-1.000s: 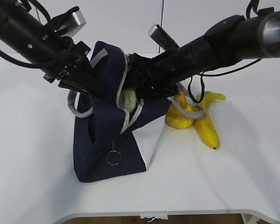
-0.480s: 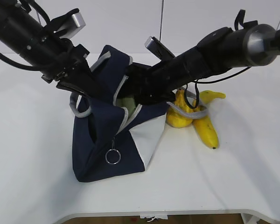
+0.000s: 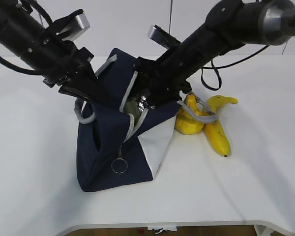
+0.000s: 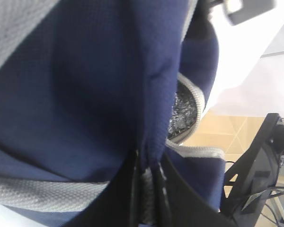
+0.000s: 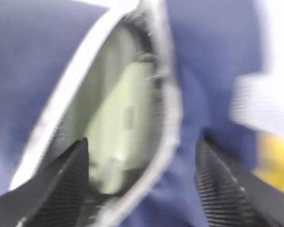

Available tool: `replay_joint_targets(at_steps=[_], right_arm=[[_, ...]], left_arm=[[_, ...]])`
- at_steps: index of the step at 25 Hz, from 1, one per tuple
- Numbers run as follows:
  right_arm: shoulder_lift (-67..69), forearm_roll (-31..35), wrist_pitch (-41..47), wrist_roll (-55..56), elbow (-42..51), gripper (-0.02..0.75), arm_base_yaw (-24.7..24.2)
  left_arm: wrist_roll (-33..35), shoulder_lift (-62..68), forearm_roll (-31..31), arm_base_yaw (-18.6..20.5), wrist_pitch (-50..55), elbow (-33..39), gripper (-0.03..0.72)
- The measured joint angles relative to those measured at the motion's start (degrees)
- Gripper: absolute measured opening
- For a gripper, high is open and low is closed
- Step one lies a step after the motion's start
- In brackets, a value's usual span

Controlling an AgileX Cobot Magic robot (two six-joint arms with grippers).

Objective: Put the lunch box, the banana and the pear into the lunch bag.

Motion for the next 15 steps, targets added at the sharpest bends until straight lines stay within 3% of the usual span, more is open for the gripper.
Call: replay_joint_targets(at_steps=[7,15], right_arm=[[0.0,-14.4,11.4,10.7,-12.0,0.543,-0.1],[0.0,-29.6,13.3,19.3,-19.6,0.542,-0.1]], left_arm=[[0.0,0.0,1.7,0.0,0.0,0.0,0.013],[0.0,0.0,2.9,0.0,0.0,0.0,0.013]])
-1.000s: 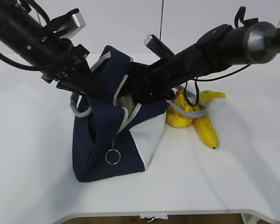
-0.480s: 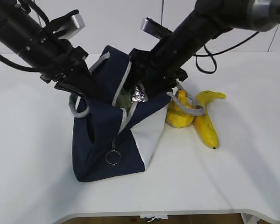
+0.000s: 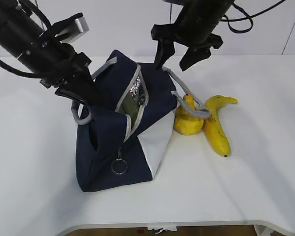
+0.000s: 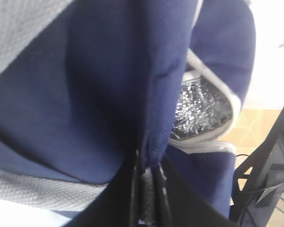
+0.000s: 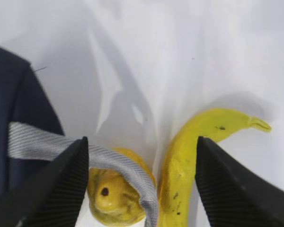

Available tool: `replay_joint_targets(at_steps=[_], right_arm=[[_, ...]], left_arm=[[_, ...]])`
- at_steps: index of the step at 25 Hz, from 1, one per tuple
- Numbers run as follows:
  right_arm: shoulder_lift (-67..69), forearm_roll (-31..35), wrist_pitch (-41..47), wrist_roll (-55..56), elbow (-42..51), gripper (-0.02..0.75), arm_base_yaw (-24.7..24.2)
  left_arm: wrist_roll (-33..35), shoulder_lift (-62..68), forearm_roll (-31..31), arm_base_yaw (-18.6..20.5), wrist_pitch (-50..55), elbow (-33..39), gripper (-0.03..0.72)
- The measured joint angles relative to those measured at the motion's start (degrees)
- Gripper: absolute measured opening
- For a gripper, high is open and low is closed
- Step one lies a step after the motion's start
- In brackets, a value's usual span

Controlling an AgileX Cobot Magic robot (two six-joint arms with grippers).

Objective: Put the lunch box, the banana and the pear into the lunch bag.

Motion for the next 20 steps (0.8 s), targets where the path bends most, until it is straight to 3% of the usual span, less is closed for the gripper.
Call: replay_joint_targets(at_steps=[8,20], right_arm=[[-0.3,-16.1,0.5,9.1,-0.1,0.542,-0.3],[-0.3,-17.1,0.7,21.8,-0.1,0.542,-4.3]], left_arm=[[0.0,0.0,1.8,0.0,0.0,0.0,0.013],[0.0,0.0,4.0,0.0,0.1,0.0,0.013]])
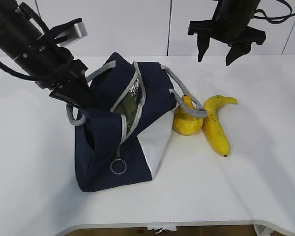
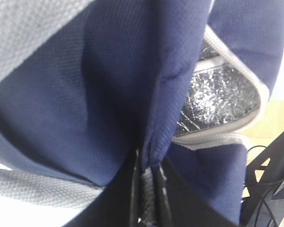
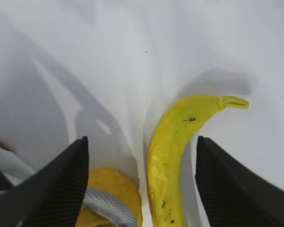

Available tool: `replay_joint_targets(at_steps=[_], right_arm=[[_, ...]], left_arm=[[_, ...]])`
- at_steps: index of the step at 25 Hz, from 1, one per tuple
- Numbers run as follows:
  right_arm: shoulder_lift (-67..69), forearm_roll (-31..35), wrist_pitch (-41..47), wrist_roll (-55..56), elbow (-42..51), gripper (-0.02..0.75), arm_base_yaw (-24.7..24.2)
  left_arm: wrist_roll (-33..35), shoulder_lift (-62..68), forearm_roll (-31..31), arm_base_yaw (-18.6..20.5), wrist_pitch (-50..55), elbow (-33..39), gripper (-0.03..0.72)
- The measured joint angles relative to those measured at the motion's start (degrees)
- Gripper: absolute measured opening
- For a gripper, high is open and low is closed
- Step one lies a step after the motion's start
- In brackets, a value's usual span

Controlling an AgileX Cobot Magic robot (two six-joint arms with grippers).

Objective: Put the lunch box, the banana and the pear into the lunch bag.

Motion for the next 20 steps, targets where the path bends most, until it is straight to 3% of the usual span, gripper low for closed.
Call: replay_joint_targets(at_steps=[10,20], right_arm=[[3.1,-0.8,0.0,0.9,0.6,0.542,0.0],[4.3,-2.4,-0.1,1.9,8.2,0.542,0.0]], left_arm=[[0.0,0.0,0.1,0.0,0.0,0.0,0.013],[0.0,0.0,0.1,0.0,0.0,0.0,0.013]])
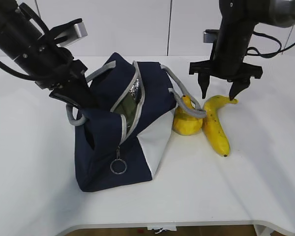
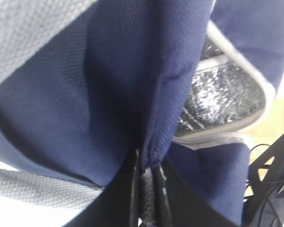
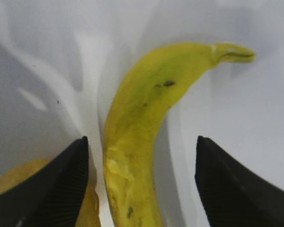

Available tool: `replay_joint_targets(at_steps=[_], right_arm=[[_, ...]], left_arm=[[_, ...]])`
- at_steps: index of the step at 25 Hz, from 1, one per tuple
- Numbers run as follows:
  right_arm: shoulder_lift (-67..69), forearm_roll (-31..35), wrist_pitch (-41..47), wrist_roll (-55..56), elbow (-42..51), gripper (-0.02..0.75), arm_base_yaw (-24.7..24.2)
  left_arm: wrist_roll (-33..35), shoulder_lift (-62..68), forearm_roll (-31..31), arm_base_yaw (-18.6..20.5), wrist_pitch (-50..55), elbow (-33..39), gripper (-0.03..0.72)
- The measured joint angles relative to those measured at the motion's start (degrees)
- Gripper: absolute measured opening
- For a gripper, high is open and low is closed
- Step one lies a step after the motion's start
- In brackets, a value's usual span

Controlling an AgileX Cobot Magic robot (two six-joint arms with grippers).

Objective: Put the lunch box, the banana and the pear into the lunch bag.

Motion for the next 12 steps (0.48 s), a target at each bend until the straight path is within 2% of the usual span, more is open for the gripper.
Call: replay_joint_targets(at_steps=[12], right_arm=[[3.3,2.2,-0.7,0.3,0.2,0.542,0.0]], left_arm=[[0.0,0.0,1.2,0.0,0.0,0.0,0.013]])
